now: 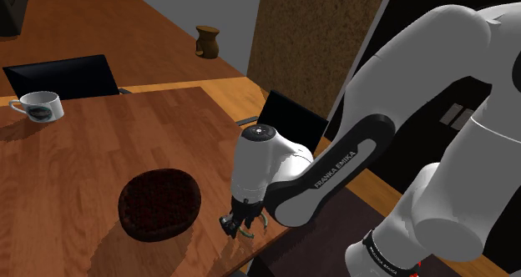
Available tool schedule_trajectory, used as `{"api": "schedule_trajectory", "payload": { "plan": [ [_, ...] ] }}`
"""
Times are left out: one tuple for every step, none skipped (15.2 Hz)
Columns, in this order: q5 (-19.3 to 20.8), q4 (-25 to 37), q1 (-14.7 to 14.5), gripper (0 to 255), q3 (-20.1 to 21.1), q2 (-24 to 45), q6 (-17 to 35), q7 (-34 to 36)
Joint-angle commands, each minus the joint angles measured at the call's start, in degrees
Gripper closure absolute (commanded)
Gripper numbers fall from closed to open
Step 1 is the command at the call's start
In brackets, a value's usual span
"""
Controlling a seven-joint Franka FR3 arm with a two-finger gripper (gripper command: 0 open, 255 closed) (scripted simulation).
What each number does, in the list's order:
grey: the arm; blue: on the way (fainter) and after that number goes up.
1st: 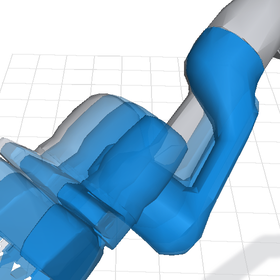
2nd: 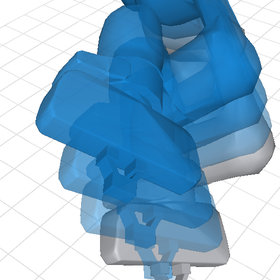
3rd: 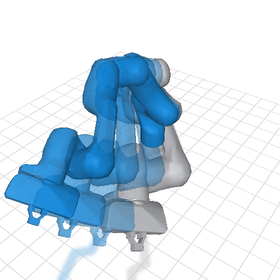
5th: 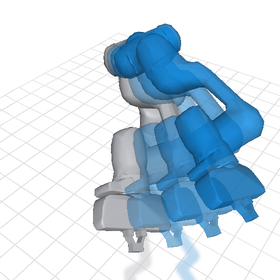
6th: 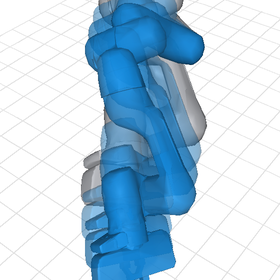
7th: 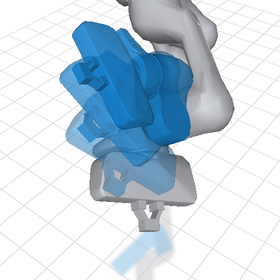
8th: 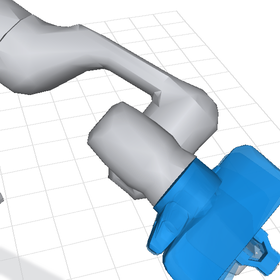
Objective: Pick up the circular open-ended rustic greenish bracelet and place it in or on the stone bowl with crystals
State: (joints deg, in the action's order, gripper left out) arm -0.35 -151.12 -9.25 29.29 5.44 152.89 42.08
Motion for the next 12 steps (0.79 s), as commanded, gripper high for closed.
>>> {"api": "schedule_trajectory", "payload": {
  "plan": [
    [0.3,0.0,-0.1,255,-0.1,0.6,0.0,0.3],
    [-0.8,0.0,0.1,255,0.3,-0.5,-0.9,-0.4],
    [-1.8,0.0,0.1,255,0.5,-1.5,-1.8,-1.1],
    [-2.7,0.0,0.2,255,0.8,-2.5,-2.7,-1.8],
    [-3.7,0.0,0.2,255,0.9,-3.5,-3.6,-2.4],
    [-4.5,0.1,0.2,255,1.1,-4.5,-4.6,-3.0],
    [-5.3,0.1,0.2,255,1.2,-5.5,-5.5,-3.5],
    [-6.1,0.2,0.2,255,1.2,-6.5,-6.4,-4.0],
    [-6.8,0.3,0.1,255,1.2,-7.4,-7.4,-4.5],
    [-7.4,0.4,0.0,255,1.2,-8.3,-8.4,-5.0],
    [-8.0,0.5,-0.1,255,1.2,-9.3,-9.3,-5.4],
    [-8.6,0.7,-0.2,255,1.1,-10.2,-10.3,-5.8]
  ]
}}
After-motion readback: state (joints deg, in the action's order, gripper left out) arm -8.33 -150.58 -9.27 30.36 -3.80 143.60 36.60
